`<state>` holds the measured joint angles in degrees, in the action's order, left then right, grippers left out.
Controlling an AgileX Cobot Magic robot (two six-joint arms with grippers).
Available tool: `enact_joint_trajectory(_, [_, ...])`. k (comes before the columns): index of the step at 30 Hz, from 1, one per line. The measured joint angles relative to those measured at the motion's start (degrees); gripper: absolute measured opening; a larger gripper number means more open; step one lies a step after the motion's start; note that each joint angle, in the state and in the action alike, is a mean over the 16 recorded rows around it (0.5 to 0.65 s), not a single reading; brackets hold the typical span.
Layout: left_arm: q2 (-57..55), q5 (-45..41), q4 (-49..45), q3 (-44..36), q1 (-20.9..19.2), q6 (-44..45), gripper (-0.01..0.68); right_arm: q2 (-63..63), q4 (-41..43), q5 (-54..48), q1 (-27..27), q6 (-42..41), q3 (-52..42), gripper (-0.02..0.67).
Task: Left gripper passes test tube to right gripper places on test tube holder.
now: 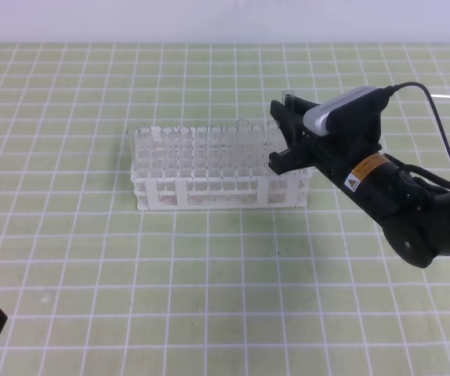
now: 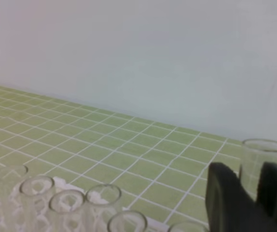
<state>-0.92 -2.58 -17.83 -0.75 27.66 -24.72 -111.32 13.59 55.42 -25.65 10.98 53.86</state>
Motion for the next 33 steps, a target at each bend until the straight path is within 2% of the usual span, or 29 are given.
enact_joint_trajectory(33, [0.0,-0.1,0.0,0.1,0.0,0.0,-0.002,0.2,0.4,1.0,0.0,-0.3,-0.9,0.097])
